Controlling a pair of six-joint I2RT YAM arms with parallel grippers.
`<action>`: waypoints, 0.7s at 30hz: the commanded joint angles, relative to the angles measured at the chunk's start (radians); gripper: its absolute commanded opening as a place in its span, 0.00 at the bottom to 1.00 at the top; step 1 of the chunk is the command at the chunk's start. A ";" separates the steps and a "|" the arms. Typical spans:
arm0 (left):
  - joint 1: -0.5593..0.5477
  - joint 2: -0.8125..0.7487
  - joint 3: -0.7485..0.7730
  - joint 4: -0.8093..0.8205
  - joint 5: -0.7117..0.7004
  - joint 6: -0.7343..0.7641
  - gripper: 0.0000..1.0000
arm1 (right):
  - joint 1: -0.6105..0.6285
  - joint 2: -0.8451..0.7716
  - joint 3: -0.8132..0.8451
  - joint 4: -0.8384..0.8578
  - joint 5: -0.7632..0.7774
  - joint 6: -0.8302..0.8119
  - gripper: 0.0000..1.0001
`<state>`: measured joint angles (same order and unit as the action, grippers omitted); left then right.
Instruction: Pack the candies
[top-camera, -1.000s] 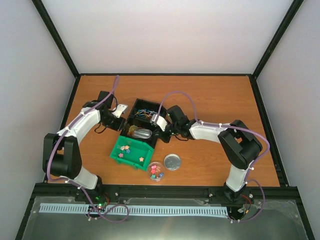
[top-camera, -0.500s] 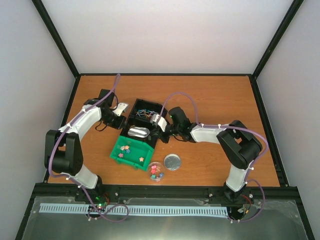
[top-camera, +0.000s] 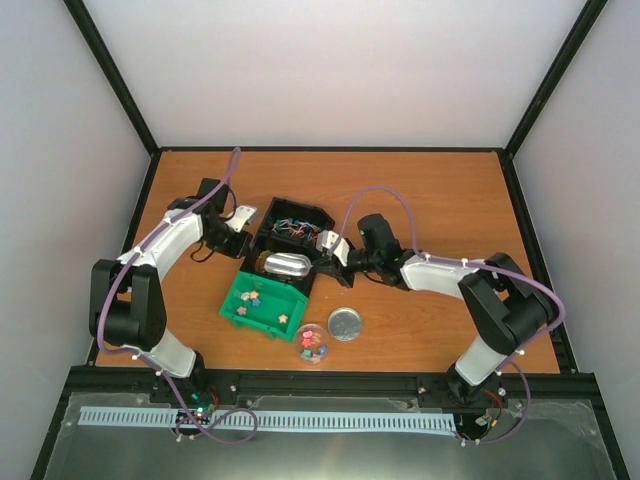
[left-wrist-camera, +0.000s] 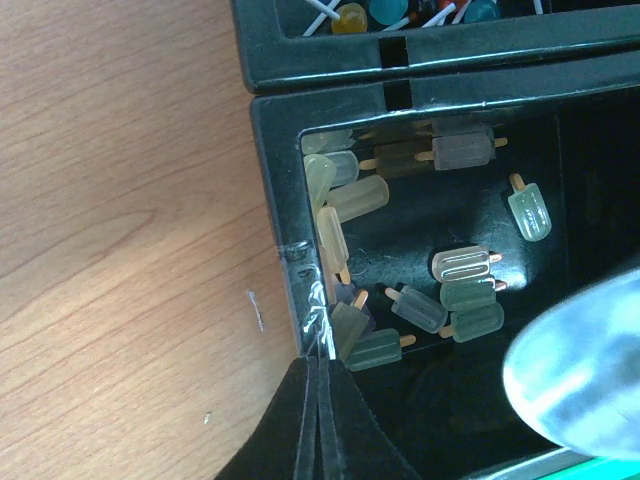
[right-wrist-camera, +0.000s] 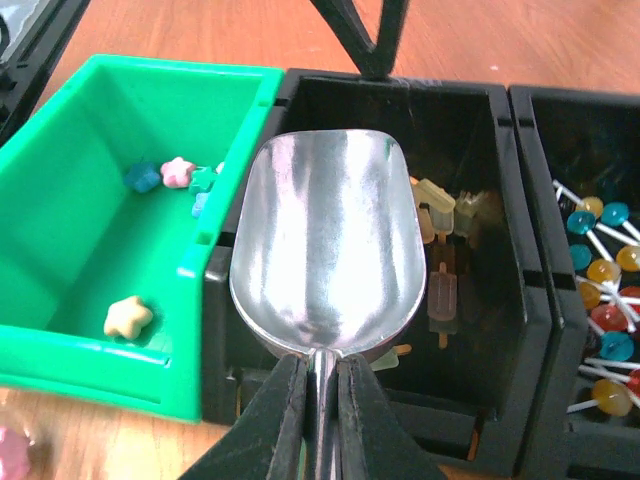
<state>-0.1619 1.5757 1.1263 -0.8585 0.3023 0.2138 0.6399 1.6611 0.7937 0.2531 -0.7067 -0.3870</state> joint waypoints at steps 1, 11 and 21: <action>-0.011 0.039 -0.006 -0.030 0.008 0.009 0.01 | -0.004 -0.082 0.034 -0.118 0.011 -0.147 0.03; -0.012 0.021 -0.007 -0.025 0.015 0.011 0.01 | -0.004 -0.151 0.122 -0.433 0.097 -0.294 0.03; -0.012 0.009 -0.006 -0.027 0.026 0.009 0.01 | 0.009 0.004 0.474 -0.885 0.334 -0.268 0.03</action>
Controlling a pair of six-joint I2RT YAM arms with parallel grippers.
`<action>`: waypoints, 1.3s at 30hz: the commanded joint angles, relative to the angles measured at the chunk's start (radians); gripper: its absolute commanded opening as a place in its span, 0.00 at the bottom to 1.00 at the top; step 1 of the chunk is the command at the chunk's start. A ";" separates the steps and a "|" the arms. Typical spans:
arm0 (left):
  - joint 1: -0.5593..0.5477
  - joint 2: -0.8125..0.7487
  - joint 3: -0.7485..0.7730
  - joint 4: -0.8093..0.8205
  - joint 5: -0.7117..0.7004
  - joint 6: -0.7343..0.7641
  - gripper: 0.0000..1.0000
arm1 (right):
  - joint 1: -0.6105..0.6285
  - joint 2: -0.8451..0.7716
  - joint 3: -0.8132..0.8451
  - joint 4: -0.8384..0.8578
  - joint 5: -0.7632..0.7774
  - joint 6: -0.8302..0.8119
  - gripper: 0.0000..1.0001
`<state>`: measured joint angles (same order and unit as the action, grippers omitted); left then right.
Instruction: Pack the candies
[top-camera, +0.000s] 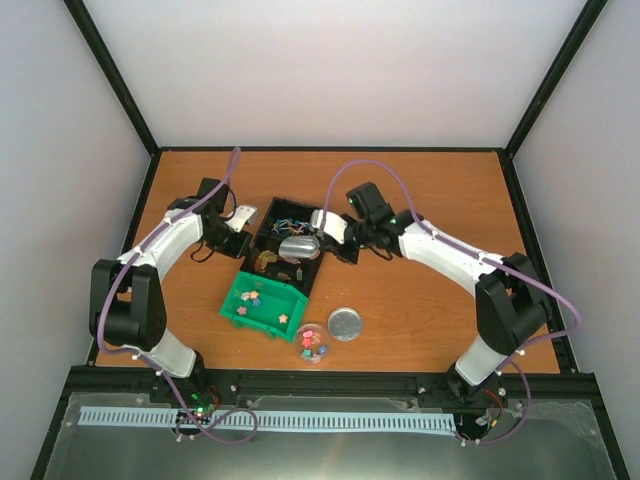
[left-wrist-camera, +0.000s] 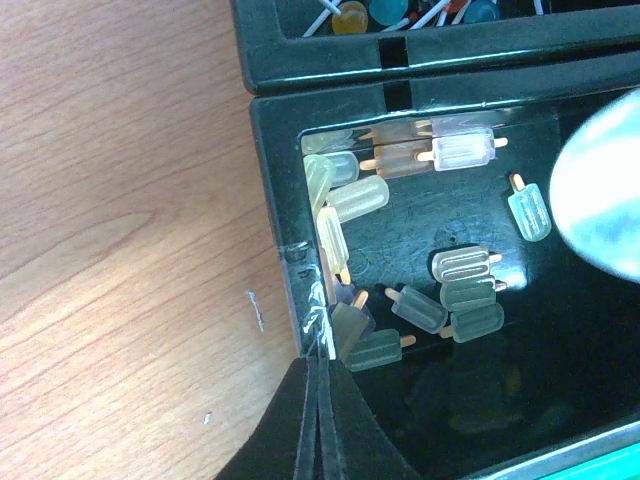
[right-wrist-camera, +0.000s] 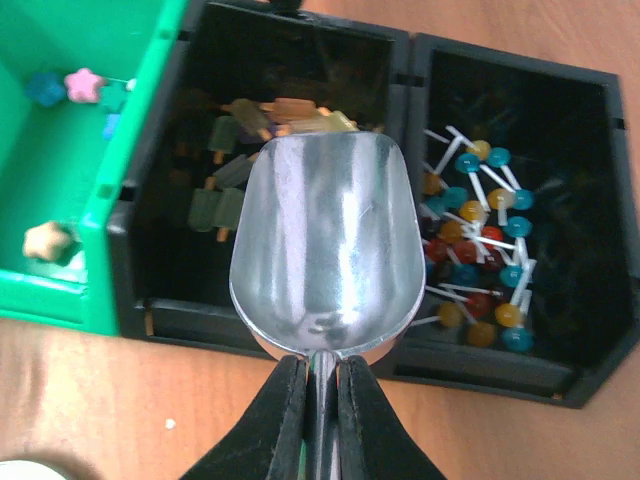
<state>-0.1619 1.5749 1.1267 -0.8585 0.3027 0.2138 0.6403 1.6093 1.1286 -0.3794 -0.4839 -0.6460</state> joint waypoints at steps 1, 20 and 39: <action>-0.013 0.010 -0.003 -0.031 0.025 0.010 0.01 | 0.016 0.069 0.172 -0.287 0.131 -0.013 0.03; -0.024 0.007 0.000 -0.028 0.046 -0.007 0.01 | 0.122 0.313 0.654 -0.840 0.390 0.024 0.03; -0.048 0.030 -0.005 -0.013 0.033 -0.024 0.01 | 0.193 0.612 0.997 -1.125 0.468 -0.036 0.03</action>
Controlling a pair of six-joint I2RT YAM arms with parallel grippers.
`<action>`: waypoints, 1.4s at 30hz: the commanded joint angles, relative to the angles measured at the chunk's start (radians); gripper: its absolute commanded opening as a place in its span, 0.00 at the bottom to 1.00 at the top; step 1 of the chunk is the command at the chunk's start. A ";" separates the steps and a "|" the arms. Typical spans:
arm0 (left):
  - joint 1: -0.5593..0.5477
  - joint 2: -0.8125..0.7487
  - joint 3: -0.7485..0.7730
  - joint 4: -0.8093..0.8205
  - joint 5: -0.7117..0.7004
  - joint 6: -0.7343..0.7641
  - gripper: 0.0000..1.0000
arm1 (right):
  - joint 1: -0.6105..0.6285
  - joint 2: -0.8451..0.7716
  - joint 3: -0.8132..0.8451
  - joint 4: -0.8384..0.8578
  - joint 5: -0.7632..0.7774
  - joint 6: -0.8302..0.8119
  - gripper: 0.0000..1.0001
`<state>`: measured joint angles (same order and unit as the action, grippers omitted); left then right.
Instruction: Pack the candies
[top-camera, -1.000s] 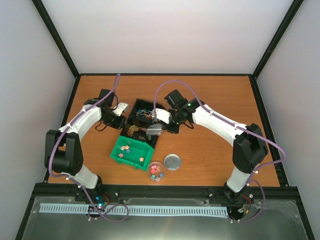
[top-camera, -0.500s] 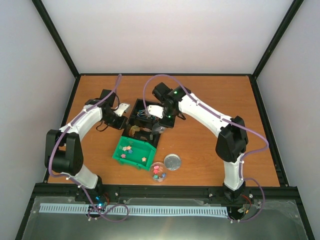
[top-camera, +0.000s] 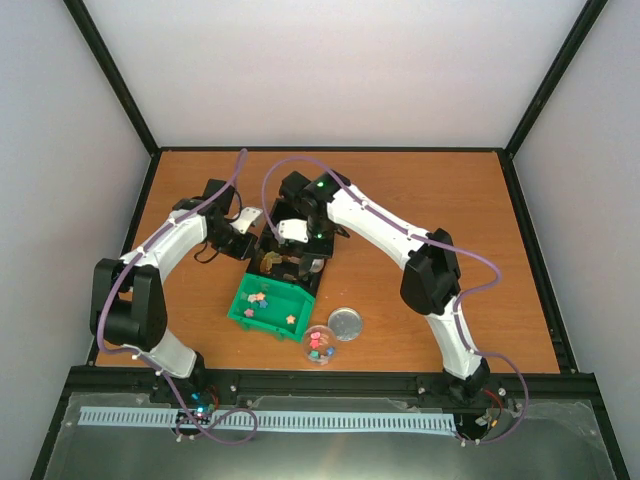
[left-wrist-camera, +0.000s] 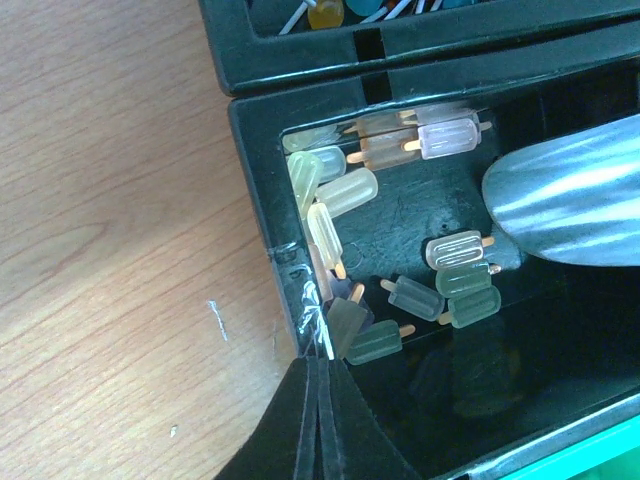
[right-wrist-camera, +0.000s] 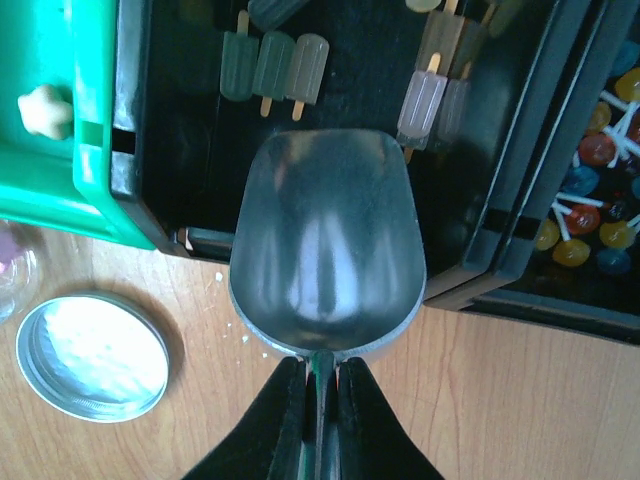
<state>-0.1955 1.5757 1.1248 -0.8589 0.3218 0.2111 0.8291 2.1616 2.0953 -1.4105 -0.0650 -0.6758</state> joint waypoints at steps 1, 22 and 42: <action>-0.015 0.031 -0.002 -0.012 0.015 -0.021 0.01 | 0.005 0.076 0.040 -0.094 0.050 -0.006 0.03; -0.025 0.041 -0.031 0.003 0.050 -0.019 0.01 | -0.001 0.031 -0.267 0.361 -0.177 0.165 0.03; -0.028 0.057 -0.021 0.001 0.032 -0.012 0.01 | -0.047 -0.108 -0.435 0.539 -0.141 0.236 0.03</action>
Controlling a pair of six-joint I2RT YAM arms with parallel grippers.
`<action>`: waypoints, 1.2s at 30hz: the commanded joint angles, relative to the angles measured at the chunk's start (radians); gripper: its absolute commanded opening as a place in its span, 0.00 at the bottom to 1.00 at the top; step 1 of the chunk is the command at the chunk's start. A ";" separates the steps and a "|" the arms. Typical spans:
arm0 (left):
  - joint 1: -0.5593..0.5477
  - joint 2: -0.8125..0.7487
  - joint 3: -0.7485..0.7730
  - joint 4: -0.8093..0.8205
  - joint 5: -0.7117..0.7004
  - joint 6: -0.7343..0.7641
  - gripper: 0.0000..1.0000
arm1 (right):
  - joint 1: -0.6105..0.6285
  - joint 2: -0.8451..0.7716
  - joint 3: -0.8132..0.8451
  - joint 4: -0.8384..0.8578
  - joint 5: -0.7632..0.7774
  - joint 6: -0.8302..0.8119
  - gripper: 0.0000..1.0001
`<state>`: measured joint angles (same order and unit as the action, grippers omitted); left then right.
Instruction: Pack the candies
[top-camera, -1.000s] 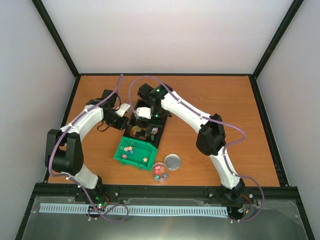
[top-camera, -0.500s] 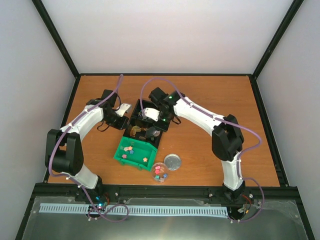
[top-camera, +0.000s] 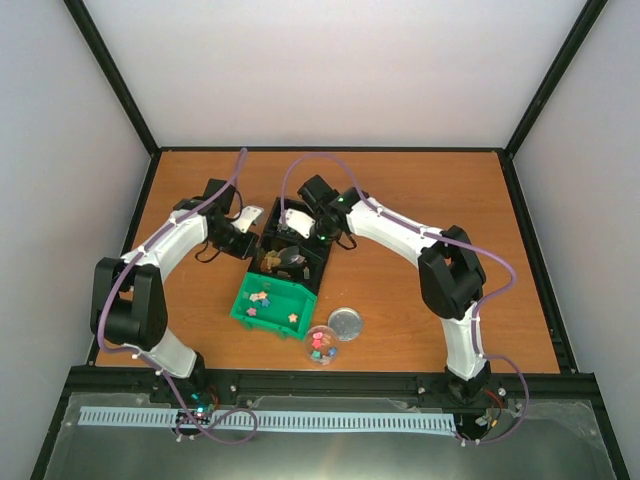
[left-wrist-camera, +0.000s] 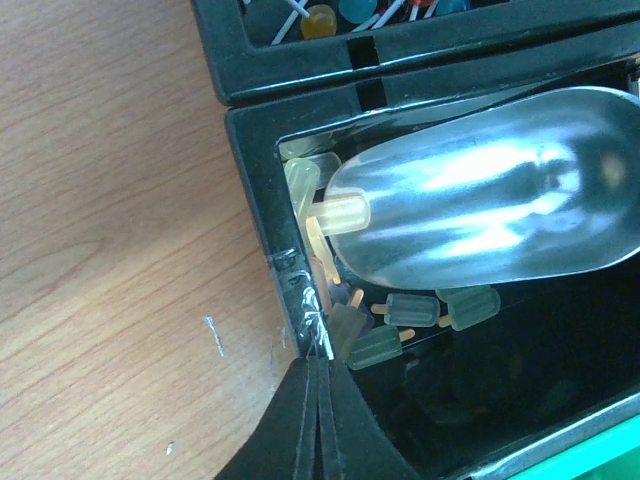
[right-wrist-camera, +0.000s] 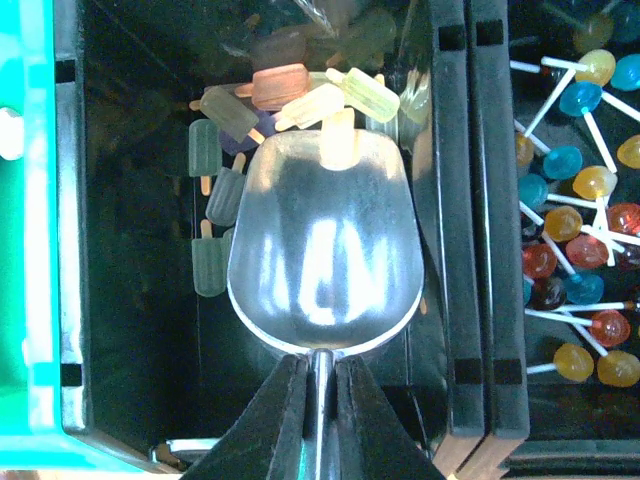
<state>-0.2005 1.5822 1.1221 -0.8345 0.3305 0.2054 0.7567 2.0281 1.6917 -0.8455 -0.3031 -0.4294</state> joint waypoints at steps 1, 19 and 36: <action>-0.023 0.055 -0.016 -0.023 0.023 -0.007 0.01 | 0.044 0.023 -0.052 -0.024 0.086 -0.018 0.03; -0.026 0.062 -0.008 -0.030 0.046 -0.002 0.01 | 0.045 0.014 -0.192 0.213 -0.215 0.086 0.03; -0.026 0.037 -0.028 -0.029 0.038 0.008 0.01 | 0.002 -0.160 -0.692 1.141 -0.311 0.333 0.03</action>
<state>-0.1997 1.5879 1.1259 -0.8253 0.3241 0.2062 0.7456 1.8519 1.0546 0.0189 -0.5720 -0.1562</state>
